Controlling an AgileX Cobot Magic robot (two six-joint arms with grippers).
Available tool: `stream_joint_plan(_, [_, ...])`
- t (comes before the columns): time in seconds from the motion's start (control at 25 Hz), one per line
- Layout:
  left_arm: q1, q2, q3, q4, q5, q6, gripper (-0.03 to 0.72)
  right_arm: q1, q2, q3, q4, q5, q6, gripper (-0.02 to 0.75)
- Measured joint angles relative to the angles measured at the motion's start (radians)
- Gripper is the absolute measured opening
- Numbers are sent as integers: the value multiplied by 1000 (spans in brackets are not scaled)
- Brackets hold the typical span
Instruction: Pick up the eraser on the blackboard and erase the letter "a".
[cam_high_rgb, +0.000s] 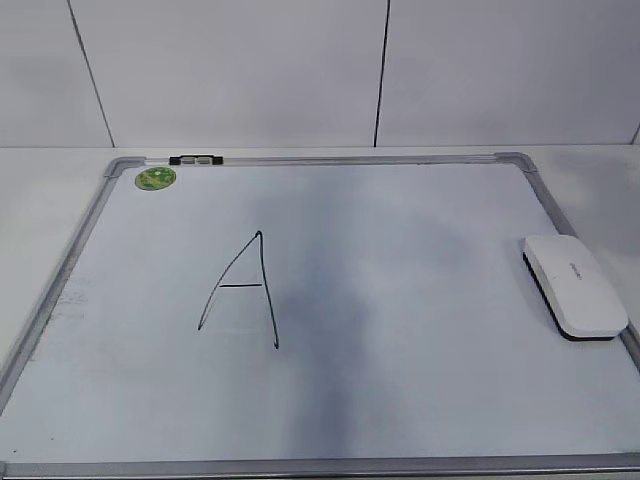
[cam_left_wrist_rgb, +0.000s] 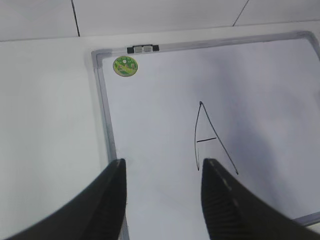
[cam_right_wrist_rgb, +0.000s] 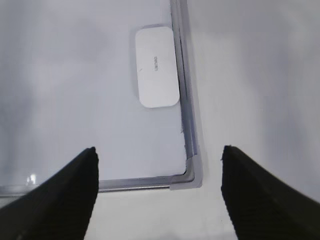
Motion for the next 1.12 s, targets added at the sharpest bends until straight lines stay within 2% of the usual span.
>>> stream_joint_plan(0.16, [0,-122,7,0,10,-21,369,67,-75,71,9,0,9,576])
stream_joint_plan(0.32, [0,-257,77,0,12,-30,369,105,-166,142,9,2,9,576])
stream_joint_plan(0.6, [0,-477,316,0,19,-32,369,151,-383,234,9,6,11,576])
stream_joint_plan(1.12, [-4,-850,744,16,22,-33,369,156,-787,416,-11,17,11,576])
